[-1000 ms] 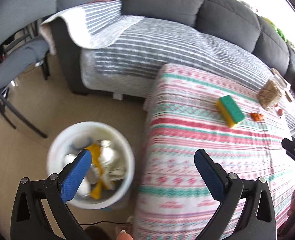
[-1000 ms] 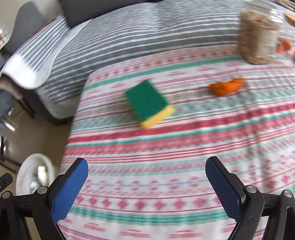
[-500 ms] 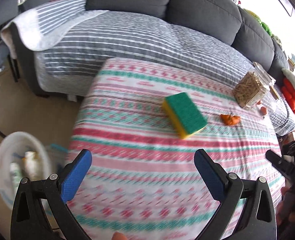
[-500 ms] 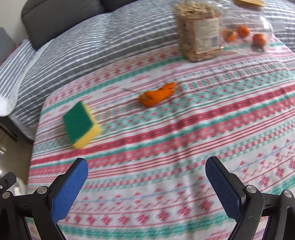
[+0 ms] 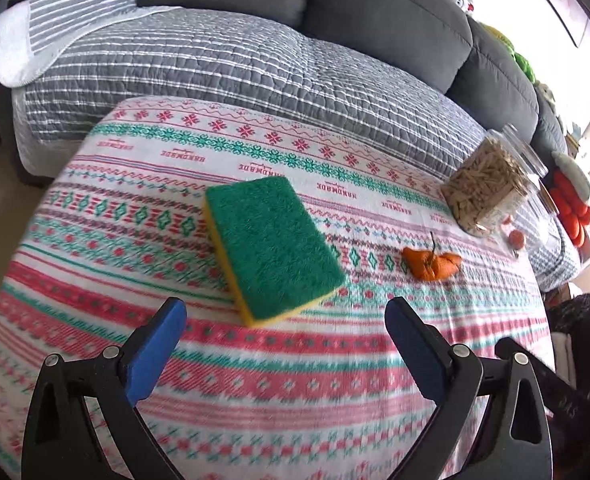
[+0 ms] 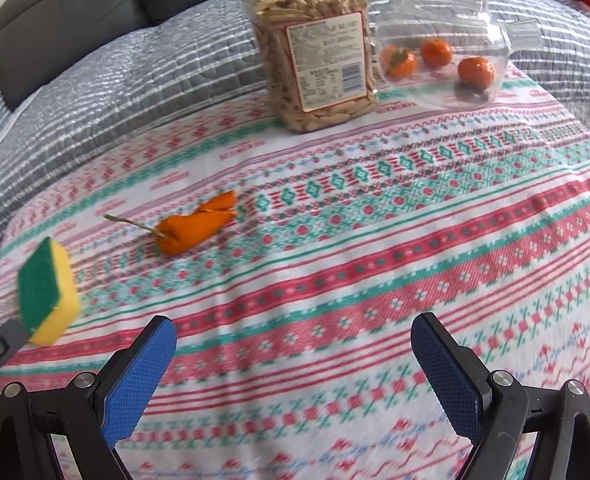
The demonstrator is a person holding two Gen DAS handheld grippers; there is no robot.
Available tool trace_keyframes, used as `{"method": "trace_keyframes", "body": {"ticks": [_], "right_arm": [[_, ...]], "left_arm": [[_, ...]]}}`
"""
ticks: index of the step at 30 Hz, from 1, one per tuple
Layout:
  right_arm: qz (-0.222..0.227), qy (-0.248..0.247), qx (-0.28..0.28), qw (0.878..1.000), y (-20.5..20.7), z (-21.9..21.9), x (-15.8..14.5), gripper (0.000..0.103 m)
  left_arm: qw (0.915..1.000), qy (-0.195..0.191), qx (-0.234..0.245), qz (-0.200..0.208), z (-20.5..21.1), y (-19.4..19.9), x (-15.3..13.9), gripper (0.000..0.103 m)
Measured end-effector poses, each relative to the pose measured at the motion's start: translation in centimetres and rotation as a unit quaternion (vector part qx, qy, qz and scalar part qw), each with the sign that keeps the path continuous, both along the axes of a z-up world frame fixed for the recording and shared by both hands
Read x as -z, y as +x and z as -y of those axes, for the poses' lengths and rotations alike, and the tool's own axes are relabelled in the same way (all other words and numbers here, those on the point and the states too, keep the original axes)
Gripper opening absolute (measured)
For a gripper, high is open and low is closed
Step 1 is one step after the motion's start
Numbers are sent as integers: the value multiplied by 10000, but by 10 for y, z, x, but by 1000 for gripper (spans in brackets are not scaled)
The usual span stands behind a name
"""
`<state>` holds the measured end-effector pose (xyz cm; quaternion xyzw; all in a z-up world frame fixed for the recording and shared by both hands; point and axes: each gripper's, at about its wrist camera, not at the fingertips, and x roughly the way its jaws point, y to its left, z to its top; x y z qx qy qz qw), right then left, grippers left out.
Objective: Collect trash
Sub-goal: 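Grasp the green-yellow sponge with the left tool while the right tool grasps the orange peel, then carry the sponge to the bin and release it with the left tool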
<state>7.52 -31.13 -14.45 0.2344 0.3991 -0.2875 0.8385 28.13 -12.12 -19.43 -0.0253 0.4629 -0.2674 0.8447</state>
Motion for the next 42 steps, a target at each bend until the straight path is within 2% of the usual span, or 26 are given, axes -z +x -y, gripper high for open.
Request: {"method": "trace_keyframes", "body": {"ticks": [4, 8, 12, 15, 19, 24, 26, 29, 32, 33, 34, 38, 42], "right_arm": [[-40, 68, -70, 9999, 5, 7, 9, 97], [-131, 99, -201, 9997, 14, 7, 19, 97], [-116, -14, -277, 9995, 30, 7, 23, 97], [-131, -72, -315, 9994, 44, 4, 27, 97], [-195, -381, -445, 9981, 64, -6, 32, 97], [-234, -793, -855, 9929, 95, -17, 35, 96], [-200, -874, -931, 9916, 107, -19, 36, 93], [-225, -1038, -1114, 9881, 122, -24, 37, 79], [-241, -1151, -1329, 9841, 132, -29, 36, 59], [-211, -1109, -1425, 9833, 134, -29, 36, 47], [-220, -1139, -1451, 9826, 135, -32, 35, 44], [-354, -1127, -1563, 9806, 130, -42, 31, 40], [-393, -1075, -1601, 9804, 105, -54, 15, 39]], "left_arm": [[9999, 30, -62, 100, 11, 9, 6, 100], [9998, 159, -45, 85, 14, 20, 14, 75], [9991, 280, 266, 152, 16, 19, 10, 63], [9985, 385, 353, 132, 8, 19, 4, 60], [9991, 307, 301, 5, -12, 25, -9, 59], [9991, 298, 307, 46, -36, 21, -24, 59], [9989, 320, 336, 87, -44, 19, -28, 59], [9985, 367, 379, 143, -52, 16, -32, 59], [9979, 442, 452, 171, -59, 13, -35, 59], [9976, 469, 473, 173, -62, 12, -36, 59], [9975, 484, 492, 161, -64, 11, -36, 59], [9975, 437, 556, 91, -80, 6, -43, 59], [9972, 336, 661, 63, -98, -4, -55, 59]]}}
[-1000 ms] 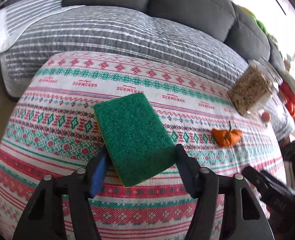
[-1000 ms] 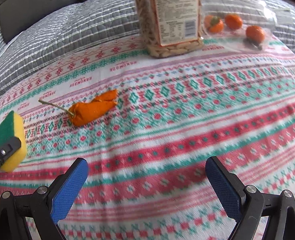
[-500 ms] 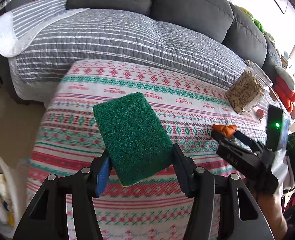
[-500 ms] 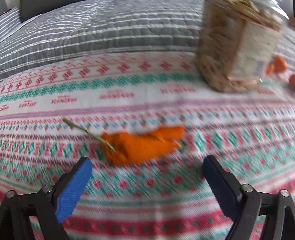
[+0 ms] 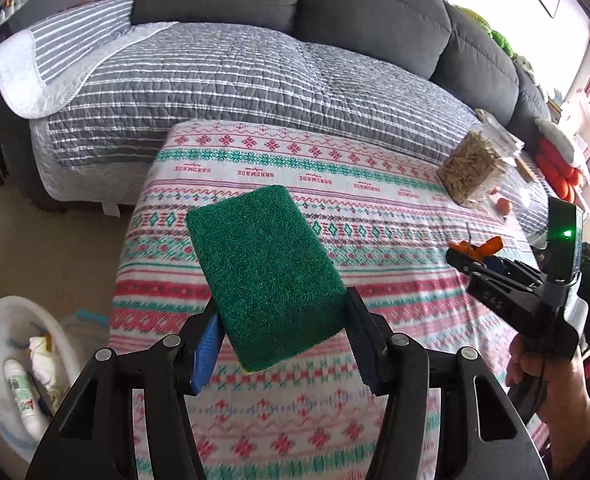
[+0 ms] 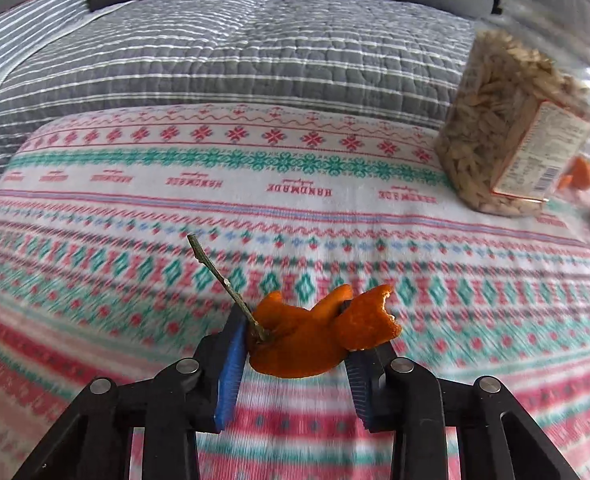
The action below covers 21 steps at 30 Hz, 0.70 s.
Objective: Collect trash
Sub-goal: 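Carry the sponge to the bin and release it with the left tool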
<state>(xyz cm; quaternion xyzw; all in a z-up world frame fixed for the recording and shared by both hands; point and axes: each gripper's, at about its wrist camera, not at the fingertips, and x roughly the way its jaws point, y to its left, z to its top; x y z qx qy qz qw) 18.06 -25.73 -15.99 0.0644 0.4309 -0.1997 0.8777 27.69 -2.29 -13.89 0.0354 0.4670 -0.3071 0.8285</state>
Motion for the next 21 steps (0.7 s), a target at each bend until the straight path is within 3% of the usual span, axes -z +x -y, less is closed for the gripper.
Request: {"method": "trace_keyframes", "body": {"ticks": [9, 15, 21], "right_arm": [[106, 179, 264, 9994, -64, -24, -50, 39], [69, 67, 111, 9999, -91, -48, -65, 39], [38, 136, -208, 9997, -107, -85, -73, 39]], "left_arm": [[9999, -30, 164, -1, -53, -28, -17, 59], [9998, 49, 189, 62, -96, -41, -22, 59], [9999, 101, -108, -28, -147, -40, -17, 59]]}}
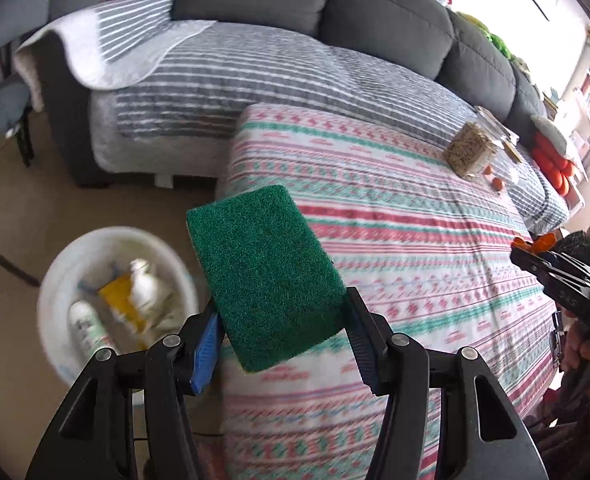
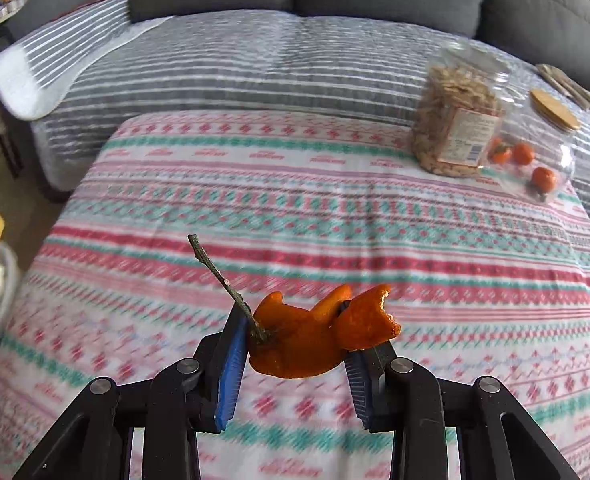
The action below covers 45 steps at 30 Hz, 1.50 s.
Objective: Collect trash
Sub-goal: 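Carry the sponge to the bin and release it with the left tool, then drop the orange peel into the bin with the right tool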
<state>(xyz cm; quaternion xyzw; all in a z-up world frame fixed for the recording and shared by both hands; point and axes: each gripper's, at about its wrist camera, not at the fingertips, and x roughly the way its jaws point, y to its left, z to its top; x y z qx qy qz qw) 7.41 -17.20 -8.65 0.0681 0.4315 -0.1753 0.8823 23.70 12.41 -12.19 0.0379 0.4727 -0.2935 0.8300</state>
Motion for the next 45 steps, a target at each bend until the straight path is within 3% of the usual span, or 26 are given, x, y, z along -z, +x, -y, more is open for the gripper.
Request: {"method": "trace_keyframes", "body": {"ticks": [9, 18, 22, 26, 32, 45], "right_arm": [[-123, 37, -829, 9965, 9, -68, 2, 39], [-227, 149, -1410, 9896, 48, -128, 10, 39], [-218, 235, -1663, 9856, 71, -154, 12, 39], [-191, 400, -1871, 9813, 92, -177, 15, 39], [-267, 571, -2180, 9739, 120, -212, 25, 40], [-566, 955, -2594, 9594, 170, -281, 58, 41]], "left_arm": [[9978, 36, -630, -200, -73, 23, 13, 60], [9938, 375, -1032, -165, -107, 53, 32, 61], [9916, 470, -1202, -88, -114, 63, 36, 69], [9839, 872, -1557, -20, -126, 61, 40, 88], [9741, 1290, -1856, -34, -156, 50, 42, 92], [9702, 1096, -2151, -211, -209, 41, 31, 92]]}}
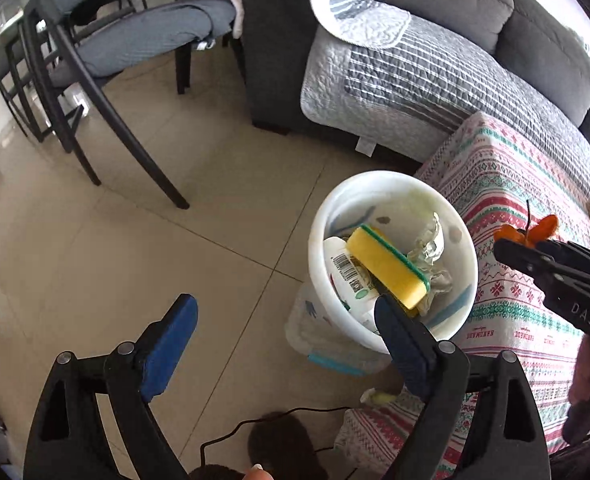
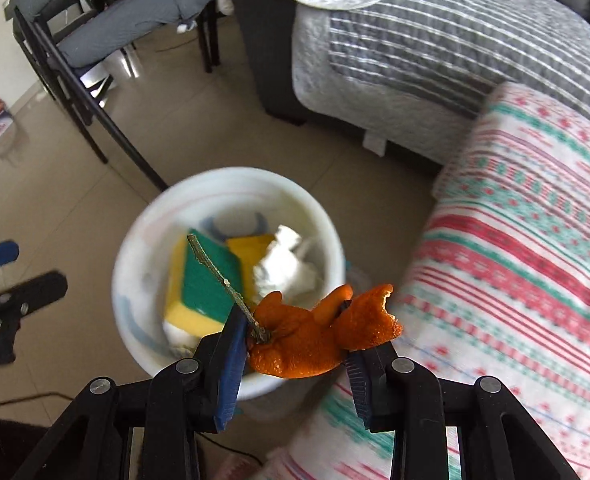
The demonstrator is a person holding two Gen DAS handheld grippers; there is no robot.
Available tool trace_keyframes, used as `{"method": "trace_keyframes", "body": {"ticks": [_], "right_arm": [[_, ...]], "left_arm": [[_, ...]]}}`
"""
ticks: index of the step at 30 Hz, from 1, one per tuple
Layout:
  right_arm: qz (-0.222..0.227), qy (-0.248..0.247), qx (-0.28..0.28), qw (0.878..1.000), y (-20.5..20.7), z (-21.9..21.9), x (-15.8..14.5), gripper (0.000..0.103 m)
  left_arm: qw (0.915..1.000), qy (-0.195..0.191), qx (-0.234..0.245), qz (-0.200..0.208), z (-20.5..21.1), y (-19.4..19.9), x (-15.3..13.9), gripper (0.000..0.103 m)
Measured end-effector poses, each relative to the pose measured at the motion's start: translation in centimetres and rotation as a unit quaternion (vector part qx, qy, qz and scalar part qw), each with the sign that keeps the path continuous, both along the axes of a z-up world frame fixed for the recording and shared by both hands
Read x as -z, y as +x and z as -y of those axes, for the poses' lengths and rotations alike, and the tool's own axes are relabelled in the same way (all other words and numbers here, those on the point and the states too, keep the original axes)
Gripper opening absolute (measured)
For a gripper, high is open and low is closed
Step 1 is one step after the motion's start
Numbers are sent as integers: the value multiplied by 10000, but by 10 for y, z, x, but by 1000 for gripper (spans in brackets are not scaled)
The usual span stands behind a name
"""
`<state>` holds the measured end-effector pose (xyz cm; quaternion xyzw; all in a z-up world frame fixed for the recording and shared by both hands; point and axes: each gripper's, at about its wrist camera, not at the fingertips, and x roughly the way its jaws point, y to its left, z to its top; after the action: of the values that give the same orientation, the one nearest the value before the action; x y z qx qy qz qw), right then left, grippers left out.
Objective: Collect trash
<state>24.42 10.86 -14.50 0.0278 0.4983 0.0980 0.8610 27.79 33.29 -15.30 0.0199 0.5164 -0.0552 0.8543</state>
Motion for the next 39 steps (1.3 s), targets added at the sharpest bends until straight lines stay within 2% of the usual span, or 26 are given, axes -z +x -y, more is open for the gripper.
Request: {"method": "trace_keyframes", "body": {"ticks": [2, 3, 4, 6, 11, 14, 17, 21, 26, 31, 34, 39], "right_arm": [[61, 162, 4, 9999, 6, -6, 0, 43], [114, 292, -4, 9995, 9, -7, -2, 47], [146, 397, 8, 9991, 11, -8, -3, 59], [263, 542, 85, 9982, 10, -8, -9, 69], [284, 326, 364, 9984, -6, -5, -34, 71], [427, -21, 686, 9967, -38, 6, -59, 81], [672, -183, 989, 9927, -78, 21, -85, 90], [1074, -531, 1375, 9832, -140, 38, -112, 100], [1402, -973, 2004, 9647, -217, 54, -121, 101], [1550, -1104, 2585, 9471, -275, 73, -115, 101], [1502, -1169, 2789, 9413, -296, 85, -113, 101], [1510, -1013, 3112, 9328, -317, 104, -111, 101]], "left_arm": [[10000, -6, -16, 21, -3, -1, -2, 92], [10000, -5, -18, 30, -4, -3, -3, 92], [10000, -4, -21, 34, -4, -4, -3, 92], [10000, 12, -11, 43, -2, -10, -5, 92], [9991, -4, 206, 375, 17, -38, -28, 92], [9976, -163, 368, 563, 32, -63, -46, 92], [9946, -285, 500, 864, 49, -96, -65, 102], [9898, -242, 731, 1200, 76, -139, -80, 103], [9847, -201, 989, 1423, 100, -178, -87, 103], [9806, -237, 1139, 1580, 112, -204, -91, 103], [9794, -290, 1182, 1611, 115, -211, -92, 103], [9773, -271, 1231, 1703, 122, -219, -94, 103]]}}
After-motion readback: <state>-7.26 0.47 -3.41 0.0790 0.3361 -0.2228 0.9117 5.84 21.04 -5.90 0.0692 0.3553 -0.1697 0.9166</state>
